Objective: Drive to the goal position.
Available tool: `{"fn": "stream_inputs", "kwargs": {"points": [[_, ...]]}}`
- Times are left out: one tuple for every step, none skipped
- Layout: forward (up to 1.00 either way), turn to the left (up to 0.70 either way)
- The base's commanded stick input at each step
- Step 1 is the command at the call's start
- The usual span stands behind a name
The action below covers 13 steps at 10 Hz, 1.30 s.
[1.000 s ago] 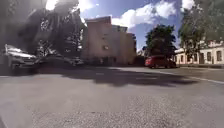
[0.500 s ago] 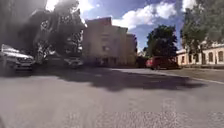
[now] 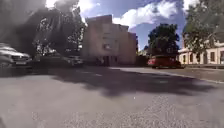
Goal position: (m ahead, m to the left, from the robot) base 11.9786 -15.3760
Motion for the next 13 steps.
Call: {"fn": "stream_inputs", "kwargs": {"points": [[0.85, 0.00], [0.85, 0.00], [0.85, 0.00], [0.85, 0.00], [0.85, 0.00], [0.85, 0.00], [0.85, 0.00], [0.85, 0.00], [0.85, 0.00], [0.85, 0.00], [0.85, 0.00], [0.85, 0.00], [0.85, 0.00]]}}
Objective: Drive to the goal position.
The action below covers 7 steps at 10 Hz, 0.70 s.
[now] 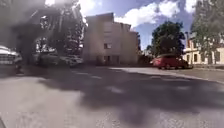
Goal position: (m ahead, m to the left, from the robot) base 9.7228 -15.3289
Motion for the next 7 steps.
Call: {"fn": "stream_inputs", "kwargs": {"points": [[0.85, 0.00], [0.85, 0.00], [0.85, 0.00], [0.85, -0.10], [0.85, -0.25], [0.85, -0.34], [0.85, -0.34]]}}
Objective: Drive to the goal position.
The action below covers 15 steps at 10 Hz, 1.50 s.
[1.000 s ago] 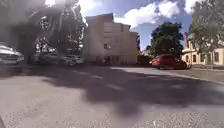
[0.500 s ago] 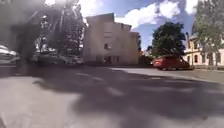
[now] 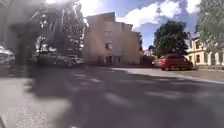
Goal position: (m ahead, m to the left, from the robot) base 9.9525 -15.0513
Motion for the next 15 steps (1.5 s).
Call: {"fn": "stream_inputs", "kwargs": {"points": [[0.85, -0.34], [0.85, -0.34], [0.85, -0.34], [0.85, -0.31], [0.85, -0.07], [0.85, 0.00], [0.85, 0.00], [0.85, 0.00], [0.85, 0.00], [0.85, 0.00], [0.85, 0.00], [0.85, 0.00], [0.85, 0.00], [0.85, 0.00], [0.85, 0.00]]}}
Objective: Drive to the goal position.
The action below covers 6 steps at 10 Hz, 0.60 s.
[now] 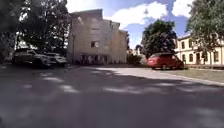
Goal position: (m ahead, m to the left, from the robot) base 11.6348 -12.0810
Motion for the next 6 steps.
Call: {"fn": "stream_inputs", "kwargs": {"points": [[0.85, 0.00], [0.85, 0.00], [0.85, 0.00], [0.85, 0.00], [0.85, 0.00], [0.85, 0.00]]}}
